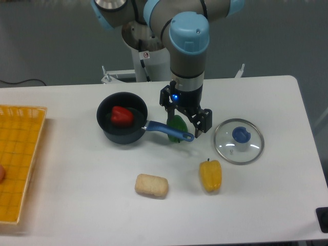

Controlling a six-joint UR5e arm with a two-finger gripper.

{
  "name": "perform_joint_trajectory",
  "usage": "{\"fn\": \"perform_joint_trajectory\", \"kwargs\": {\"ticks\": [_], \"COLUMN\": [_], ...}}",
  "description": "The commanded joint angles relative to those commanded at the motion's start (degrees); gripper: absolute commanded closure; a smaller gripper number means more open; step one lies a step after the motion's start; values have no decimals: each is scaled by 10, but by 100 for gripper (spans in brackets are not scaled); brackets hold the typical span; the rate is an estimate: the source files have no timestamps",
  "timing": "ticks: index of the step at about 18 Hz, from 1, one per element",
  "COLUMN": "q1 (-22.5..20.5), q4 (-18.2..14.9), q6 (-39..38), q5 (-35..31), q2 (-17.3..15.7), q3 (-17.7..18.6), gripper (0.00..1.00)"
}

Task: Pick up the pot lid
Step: 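Move the open gripper over the blue knob of the glass lid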

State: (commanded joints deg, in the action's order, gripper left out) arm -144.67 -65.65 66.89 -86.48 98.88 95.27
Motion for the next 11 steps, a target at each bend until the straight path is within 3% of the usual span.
{"fn": "perform_joint_trajectory", "kwargs": {"ticks": [5, 11], "q1": [-22, -46], "q4": [-1, -2], "q6": [8, 69], "q5": [-11, -11], "q2": [0, 1], "q3": [0, 2], "gripper": [0, 0]}}
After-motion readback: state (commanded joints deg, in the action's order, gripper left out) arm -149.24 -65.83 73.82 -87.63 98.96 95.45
